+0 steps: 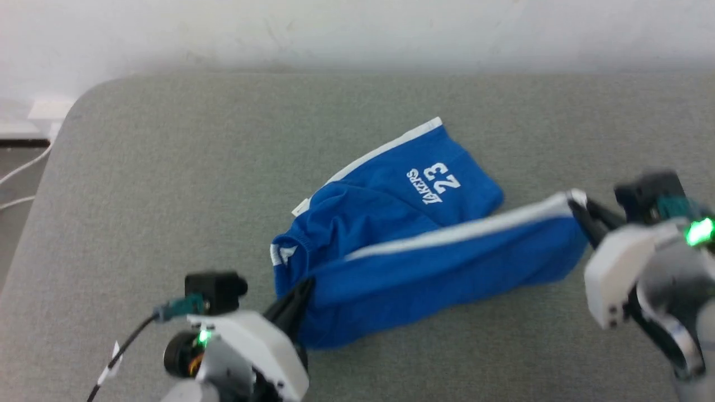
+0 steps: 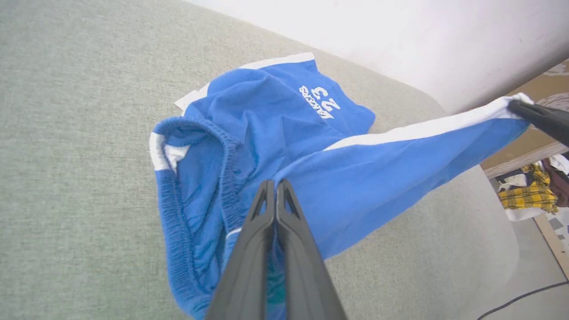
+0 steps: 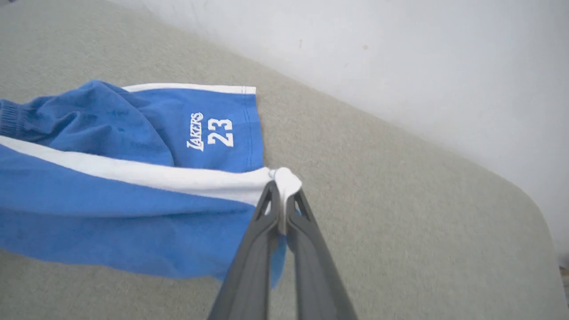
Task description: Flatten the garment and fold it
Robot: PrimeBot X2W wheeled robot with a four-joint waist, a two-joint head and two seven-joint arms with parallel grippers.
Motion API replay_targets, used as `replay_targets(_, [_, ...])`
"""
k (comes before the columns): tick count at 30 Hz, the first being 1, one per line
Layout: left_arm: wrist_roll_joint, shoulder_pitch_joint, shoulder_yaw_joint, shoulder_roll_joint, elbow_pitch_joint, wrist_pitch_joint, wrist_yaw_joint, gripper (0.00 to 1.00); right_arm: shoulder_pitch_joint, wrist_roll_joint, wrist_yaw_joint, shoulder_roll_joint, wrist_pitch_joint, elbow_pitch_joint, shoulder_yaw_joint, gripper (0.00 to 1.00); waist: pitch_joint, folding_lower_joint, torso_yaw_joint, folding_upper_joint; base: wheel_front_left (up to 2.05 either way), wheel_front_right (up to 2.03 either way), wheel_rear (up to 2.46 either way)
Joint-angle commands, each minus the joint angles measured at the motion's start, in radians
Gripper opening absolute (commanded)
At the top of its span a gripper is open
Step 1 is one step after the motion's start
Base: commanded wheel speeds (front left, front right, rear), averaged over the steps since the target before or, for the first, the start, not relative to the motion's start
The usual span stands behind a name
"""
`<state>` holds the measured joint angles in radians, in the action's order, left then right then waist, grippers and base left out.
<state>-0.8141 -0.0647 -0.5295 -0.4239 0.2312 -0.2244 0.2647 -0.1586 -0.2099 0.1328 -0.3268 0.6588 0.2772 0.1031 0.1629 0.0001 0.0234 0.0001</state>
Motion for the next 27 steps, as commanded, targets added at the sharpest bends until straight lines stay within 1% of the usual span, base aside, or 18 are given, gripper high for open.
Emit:
replay_targets(1, [0.010, -0.050, 0.009, 0.024, -0.034, 0.019, -0.008, 0.00, -0.079, -0.002, -0.002, -0.018, -0.016, -0.053, 0.030, 0.00, 0.044, -0.0001, 0.040, -0.0001, 0.00, 0.00, 0.00])
replay_targets(8, [0.017, -0.228, 0.023, 0.126, -0.213, 0.072, -0.030, 0.00, -0.440, -0.040, -0.002, -0.046, -0.053, -0.357, 0.175, 0.00, 0.148, -0.0001, 0.109, -0.0001, 0.00, 0.00, 0.00])
replay_targets(12, [0.021, -0.301, 0.038, 0.169, -0.298, 0.100, -0.022, 0.00, -0.611, -0.051, -0.002, -0.043, -0.078, -0.512, 0.262, 0.00, 0.215, -0.0001, 0.142, -0.0001, 0.00, 0.00, 0.00])
replay_targets(15, [0.022, -0.342, 0.046, 0.199, -0.345, 0.121, -0.014, 0.00, -0.712, -0.050, -0.002, -0.040, -0.108, -0.613, 0.310, 0.00, 0.256, -0.0001, 0.169, -0.0001, 0.00, 0.00, 0.00])
replay_targets(16, [0.022, -0.342, 0.046, 0.199, -0.345, 0.121, -0.014, 0.00, -0.712, -0.050, -0.002, -0.040, -0.108, -0.613, 0.310, 0.00, 0.256, -0.0001, 0.169, -0.0001, 0.00, 0.00, 0.00])
replay_targets(21, [0.011, -0.377, 0.049, 0.242, -0.397, 0.142, -0.015, 0.00, -0.827, -0.047, -0.002, -0.039, -0.130, -0.784, 0.361, 0.00, 0.301, -0.0001, 0.208, -0.0001, 0.00, 0.00, 0.00])
replay_targets(26, [0.007, -0.386, 0.046, 0.268, -0.425, 0.165, -0.018, 0.00, -0.887, -0.078, -0.002, -0.041, -0.143, -0.907, 0.409, 0.00, 0.323, -0.0001, 0.232, -0.0001, 0.00, 0.00, 0.00])
replay_targets(27, [0.003, -0.385, 0.042, 0.273, -0.427, 0.165, -0.025, 0.04, -0.894, -0.088, -0.002, -0.041, -0.145, -0.925, 0.419, 0.00, 0.324, -0.0001, 0.233, -0.0001, 0.00, 0.00, 0.00])
